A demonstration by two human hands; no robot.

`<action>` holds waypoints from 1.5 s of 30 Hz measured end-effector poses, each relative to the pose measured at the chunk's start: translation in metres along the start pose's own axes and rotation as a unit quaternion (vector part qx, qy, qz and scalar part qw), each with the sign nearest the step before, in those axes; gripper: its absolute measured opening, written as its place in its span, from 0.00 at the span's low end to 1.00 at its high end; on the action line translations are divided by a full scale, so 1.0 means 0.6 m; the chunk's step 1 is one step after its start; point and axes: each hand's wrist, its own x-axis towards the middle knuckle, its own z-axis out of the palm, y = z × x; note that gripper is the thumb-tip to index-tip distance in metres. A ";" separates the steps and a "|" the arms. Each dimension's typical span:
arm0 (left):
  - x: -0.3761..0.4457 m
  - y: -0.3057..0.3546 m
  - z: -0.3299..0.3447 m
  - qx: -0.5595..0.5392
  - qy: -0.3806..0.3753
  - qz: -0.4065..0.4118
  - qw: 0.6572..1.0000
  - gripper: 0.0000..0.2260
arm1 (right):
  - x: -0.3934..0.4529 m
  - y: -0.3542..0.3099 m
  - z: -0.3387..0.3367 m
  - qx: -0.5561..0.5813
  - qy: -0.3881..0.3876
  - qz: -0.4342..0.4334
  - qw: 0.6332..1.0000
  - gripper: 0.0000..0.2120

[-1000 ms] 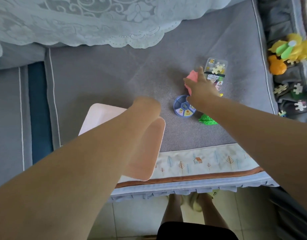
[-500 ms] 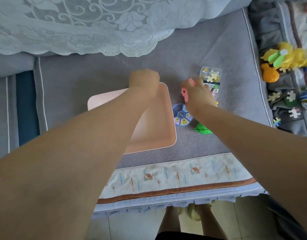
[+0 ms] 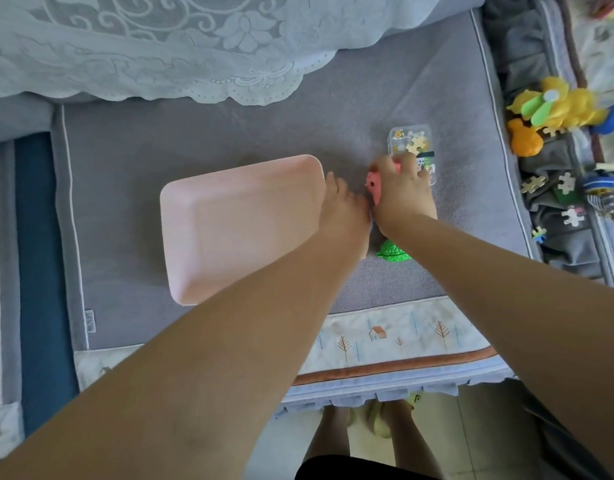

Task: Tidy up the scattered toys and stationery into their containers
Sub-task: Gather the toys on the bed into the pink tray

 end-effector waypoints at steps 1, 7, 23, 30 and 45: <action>0.001 0.010 0.005 0.012 -0.010 -0.014 1.000 0.33 | -0.002 0.001 0.000 0.006 0.000 -0.002 1.000 0.20; 0.009 0.030 0.001 -0.023 0.017 -0.024 0.999 0.27 | -0.007 0.013 -0.008 0.056 0.019 0.010 0.998 0.20; -0.099 -0.163 -0.001 -0.381 0.090 -0.262 0.882 0.30 | -0.035 -0.129 -0.060 0.270 -0.045 -0.038 0.961 0.33; -0.123 -0.189 0.039 -0.424 0.041 -0.254 0.868 0.32 | -0.056 -0.154 -0.010 0.216 -0.078 -0.063 0.971 0.33; -0.037 -0.090 -0.046 -0.266 0.159 -0.134 0.941 0.32 | -0.012 -0.048 -0.059 0.159 -0.026 -0.006 0.987 0.30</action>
